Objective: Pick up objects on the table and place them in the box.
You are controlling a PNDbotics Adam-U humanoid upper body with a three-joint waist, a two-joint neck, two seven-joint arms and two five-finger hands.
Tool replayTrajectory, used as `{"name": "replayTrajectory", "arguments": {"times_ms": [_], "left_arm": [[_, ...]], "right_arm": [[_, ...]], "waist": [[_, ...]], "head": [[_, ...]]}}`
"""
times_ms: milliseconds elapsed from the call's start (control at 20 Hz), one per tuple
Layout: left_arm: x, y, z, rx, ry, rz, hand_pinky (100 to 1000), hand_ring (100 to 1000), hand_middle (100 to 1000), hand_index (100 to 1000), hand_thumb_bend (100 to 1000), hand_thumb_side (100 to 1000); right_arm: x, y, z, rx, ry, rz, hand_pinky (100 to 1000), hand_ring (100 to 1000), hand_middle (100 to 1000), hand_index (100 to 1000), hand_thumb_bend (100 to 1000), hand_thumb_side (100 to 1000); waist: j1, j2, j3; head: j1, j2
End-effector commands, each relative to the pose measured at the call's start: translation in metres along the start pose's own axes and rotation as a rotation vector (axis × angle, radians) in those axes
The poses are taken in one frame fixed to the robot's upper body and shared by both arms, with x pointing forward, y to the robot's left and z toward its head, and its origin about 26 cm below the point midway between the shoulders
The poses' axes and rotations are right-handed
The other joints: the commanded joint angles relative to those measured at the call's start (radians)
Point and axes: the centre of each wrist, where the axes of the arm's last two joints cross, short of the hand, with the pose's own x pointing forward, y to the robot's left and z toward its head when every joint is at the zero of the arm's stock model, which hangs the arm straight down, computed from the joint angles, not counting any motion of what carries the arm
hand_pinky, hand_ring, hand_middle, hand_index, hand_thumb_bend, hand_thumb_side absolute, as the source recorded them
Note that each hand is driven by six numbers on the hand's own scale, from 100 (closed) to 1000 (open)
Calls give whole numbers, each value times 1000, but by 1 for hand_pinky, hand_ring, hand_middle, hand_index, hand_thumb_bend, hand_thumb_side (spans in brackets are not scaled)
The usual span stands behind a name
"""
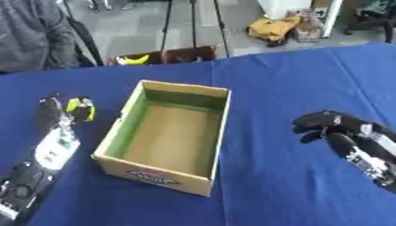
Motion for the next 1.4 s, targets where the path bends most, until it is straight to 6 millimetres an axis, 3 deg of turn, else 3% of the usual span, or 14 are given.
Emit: {"name": "replayTrajectory", "arguments": {"times_ms": [50,200,250,300,350,450,600,650,750,1300,1400], "left_arm": [[2,4,-3,91,43,-34,355,439,402,772,199,393],[2,4,-4,90,39,-30,355,439,402,772,199,393],[4,5,-4,93,31,-26,364,458,414,778,455,467],[5,6,-4,98,23,-22,366,460,416,779,477,477],[6,7,-4,103,17,-18,372,469,424,782,579,504],[7,8,-5,111,8,-13,378,477,434,787,681,532],[9,9,-5,120,-7,-14,381,482,439,790,766,550],[9,9,-5,124,-14,-16,385,485,442,792,874,564],[11,11,-5,130,-29,-21,391,489,446,794,974,562],[15,13,-5,117,-61,-61,404,500,461,804,1000,554],[14,12,-5,108,-58,-72,404,497,461,804,967,543]], "right_arm": [[5,-6,-1,3,-10,28,743,819,800,846,100,794],[5,-6,-1,4,-10,28,743,819,800,846,100,794],[5,-6,-1,4,-10,28,743,819,800,846,100,794],[5,-6,-1,3,-10,28,743,819,800,846,100,794],[5,-6,-1,4,-10,27,743,819,800,846,100,794],[5,-6,-1,3,-9,27,743,819,800,846,100,794],[5,-6,-1,4,-8,26,744,819,800,847,100,794],[5,-6,-1,4,-8,26,744,819,800,847,100,795],[5,-6,-1,3,-9,26,744,819,800,847,100,793],[4,-6,0,2,-9,23,744,819,800,847,100,794],[4,-6,0,2,-9,23,744,819,800,847,100,794]], "waist": [[-6,-10,0],[-6,-10,0],[-6,-10,0],[-5,-10,1],[-5,-10,1],[-5,-11,1],[-5,-12,2],[-5,-12,2],[-6,-13,2],[-8,-14,3],[-8,-14,2]], "head": [[-1,-6],[-1,-6],[-2,-6],[-3,-6],[-4,-6],[-5,-6],[-6,-6],[-6,-6],[-6,-6],[-9,-6],[-10,-5]]}}
